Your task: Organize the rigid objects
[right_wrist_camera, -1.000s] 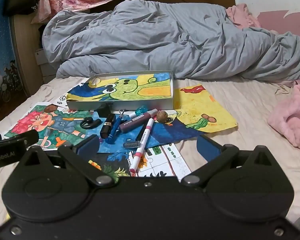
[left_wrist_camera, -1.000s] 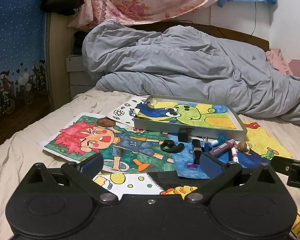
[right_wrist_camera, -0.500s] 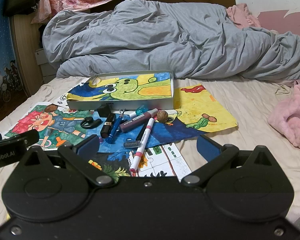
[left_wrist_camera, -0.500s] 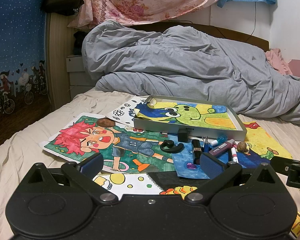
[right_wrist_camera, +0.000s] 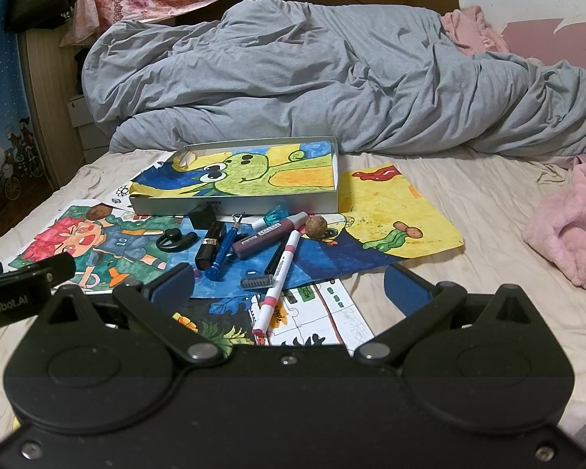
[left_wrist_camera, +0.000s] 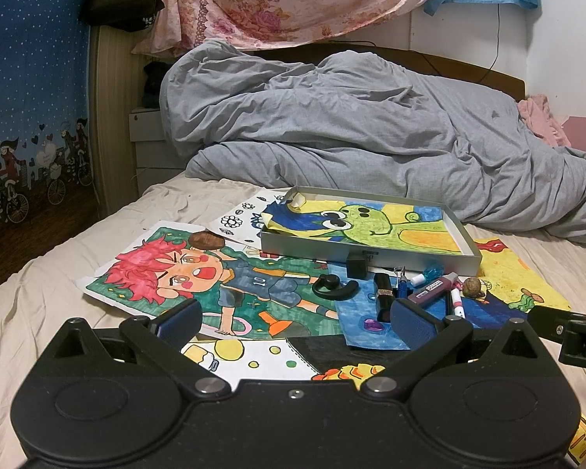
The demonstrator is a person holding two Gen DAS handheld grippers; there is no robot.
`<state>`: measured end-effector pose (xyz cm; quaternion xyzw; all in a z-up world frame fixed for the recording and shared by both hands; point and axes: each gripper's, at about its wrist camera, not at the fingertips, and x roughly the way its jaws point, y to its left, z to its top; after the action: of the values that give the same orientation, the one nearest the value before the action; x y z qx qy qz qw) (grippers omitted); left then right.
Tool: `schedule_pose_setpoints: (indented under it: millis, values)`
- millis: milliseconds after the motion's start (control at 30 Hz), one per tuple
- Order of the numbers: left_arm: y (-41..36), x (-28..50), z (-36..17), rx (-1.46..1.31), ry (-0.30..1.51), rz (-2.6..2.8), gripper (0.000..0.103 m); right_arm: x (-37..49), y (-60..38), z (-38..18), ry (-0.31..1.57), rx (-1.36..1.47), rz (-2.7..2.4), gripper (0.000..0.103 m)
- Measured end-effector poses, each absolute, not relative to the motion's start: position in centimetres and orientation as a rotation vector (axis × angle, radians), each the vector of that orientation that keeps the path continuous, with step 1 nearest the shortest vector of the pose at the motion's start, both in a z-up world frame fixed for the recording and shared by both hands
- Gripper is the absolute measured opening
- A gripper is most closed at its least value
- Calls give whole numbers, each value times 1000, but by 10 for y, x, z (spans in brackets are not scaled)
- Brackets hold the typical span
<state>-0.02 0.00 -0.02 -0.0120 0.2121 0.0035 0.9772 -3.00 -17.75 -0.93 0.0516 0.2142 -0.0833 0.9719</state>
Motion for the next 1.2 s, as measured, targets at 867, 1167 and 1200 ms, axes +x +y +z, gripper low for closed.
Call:
schedule_pose_setpoints:
  millis: [867,1167,1200]
  values:
    - [0,0,0,-23,426,8,102,-30,-178,-10,433,113,-171,103]
    - [0,0,0,-25,426,7,102,-30,-179,-11,434,114,-170,103]
    - [0,0,0,-25,426,7,102,-30,-179,-11,434,114,-170,103]
